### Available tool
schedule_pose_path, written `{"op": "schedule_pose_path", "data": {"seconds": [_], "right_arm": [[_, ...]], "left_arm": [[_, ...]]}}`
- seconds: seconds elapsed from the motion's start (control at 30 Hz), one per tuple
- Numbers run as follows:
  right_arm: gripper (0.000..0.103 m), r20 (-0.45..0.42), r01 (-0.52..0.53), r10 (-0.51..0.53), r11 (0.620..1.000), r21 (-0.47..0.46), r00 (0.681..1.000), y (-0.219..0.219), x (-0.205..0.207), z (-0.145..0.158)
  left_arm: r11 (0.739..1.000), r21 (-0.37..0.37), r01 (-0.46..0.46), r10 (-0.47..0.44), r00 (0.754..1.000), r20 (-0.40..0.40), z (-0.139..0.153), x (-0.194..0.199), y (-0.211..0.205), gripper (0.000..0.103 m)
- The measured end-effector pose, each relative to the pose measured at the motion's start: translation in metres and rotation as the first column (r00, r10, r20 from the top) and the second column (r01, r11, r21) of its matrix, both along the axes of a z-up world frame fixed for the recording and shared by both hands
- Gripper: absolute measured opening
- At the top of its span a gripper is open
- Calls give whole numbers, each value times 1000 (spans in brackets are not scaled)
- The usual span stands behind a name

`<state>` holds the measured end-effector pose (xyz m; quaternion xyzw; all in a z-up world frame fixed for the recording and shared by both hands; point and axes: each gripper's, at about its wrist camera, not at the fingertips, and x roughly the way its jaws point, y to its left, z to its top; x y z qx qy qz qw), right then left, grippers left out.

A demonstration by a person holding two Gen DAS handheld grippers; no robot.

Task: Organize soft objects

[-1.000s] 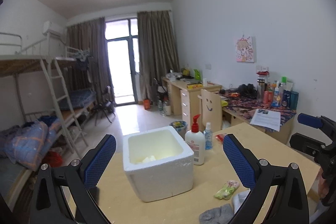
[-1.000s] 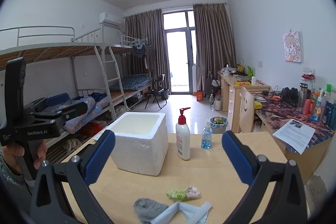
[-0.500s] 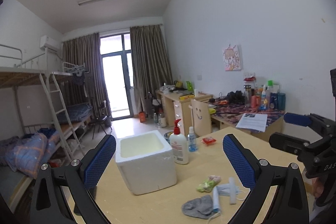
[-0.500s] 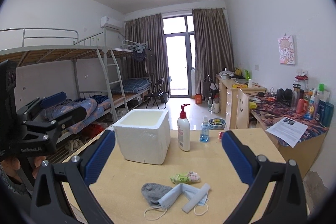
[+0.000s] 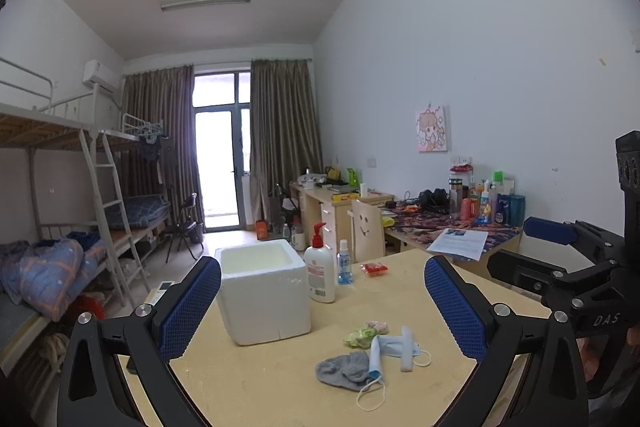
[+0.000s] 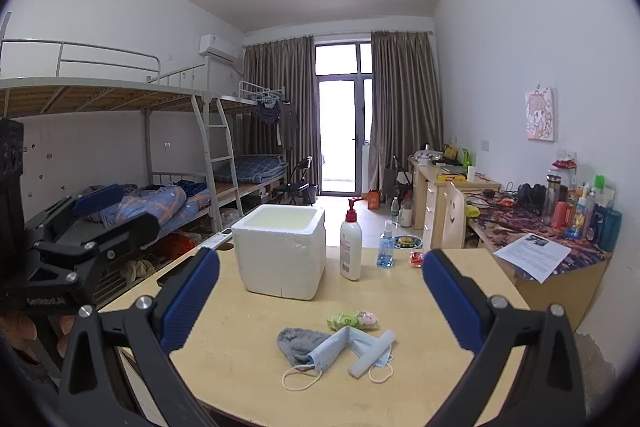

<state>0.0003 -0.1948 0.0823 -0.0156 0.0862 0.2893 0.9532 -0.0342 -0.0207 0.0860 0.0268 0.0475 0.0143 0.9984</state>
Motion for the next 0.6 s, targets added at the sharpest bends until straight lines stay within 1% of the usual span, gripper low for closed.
{"op": "schedule_pose_path", "data": {"seconds": [0.13,0.23,0.33,0.4,0.5,0.6], "right_arm": [[103,-3,-13,13,1000,12,1000,-3,-8,-5],[103,5,-20,20,1000,13,1000,-3,-11,-11],[103,6,-29,29,999,14,1000,-1,-9,-16],[103,0,-35,35,999,22,999,0,-7,-20],[103,2,-49,49,998,28,999,1,-5,-23],[103,19,-53,53,998,27,998,2,-9,-27]], "left_arm": [[1000,-15,-8,8,1000,14,-7,-9,-1,102],[999,-29,-30,31,999,26,-16,-11,0,102],[998,-47,-48,48,999,18,-24,-10,4,102],[997,-67,-35,36,999,17,-27,-8,7,102],[994,-100,-36,39,999,35,-30,-11,13,102],[993,-103,-51,57,997,59,-36,-18,13,102]]}}
